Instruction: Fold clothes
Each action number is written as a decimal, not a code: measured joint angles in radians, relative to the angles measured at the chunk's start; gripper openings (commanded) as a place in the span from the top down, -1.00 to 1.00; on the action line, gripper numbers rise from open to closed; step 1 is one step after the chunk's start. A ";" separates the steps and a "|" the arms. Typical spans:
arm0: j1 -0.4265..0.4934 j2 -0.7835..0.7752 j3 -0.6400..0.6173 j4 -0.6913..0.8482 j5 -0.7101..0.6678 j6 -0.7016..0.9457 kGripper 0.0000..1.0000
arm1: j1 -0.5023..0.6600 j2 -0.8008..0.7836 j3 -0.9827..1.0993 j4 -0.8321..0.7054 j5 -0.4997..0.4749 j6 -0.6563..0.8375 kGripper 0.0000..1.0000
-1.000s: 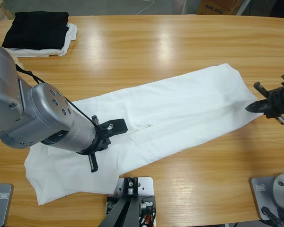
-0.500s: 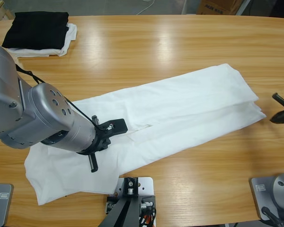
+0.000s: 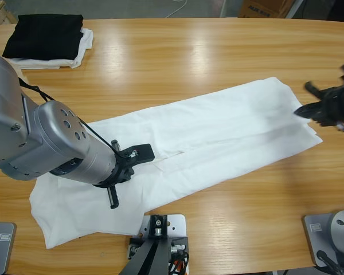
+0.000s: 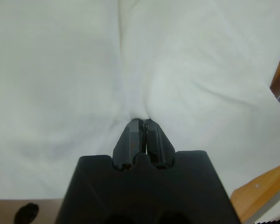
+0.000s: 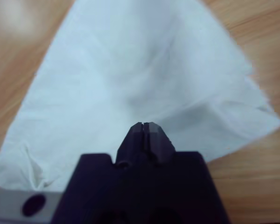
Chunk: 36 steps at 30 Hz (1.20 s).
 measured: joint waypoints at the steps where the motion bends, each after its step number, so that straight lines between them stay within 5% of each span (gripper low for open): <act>1: 0.000 0.000 0.000 0.000 0.000 0.000 1.00 | 0.000 0.030 0.007 -0.010 0.007 0.001 1.00; 26: 0.000 -0.003 0.004 -0.003 0.001 0.000 1.00 | -0.246 0.185 0.056 -0.066 -0.102 0.033 1.00; 32: 0.000 -0.003 0.006 -0.007 0.001 0.000 1.00 | -0.281 0.052 0.049 0.064 -0.284 0.005 1.00; 36: 0.000 -0.004 0.006 -0.007 0.001 0.000 1.00 | -0.287 -0.052 0.032 0.098 -0.295 -0.022 1.00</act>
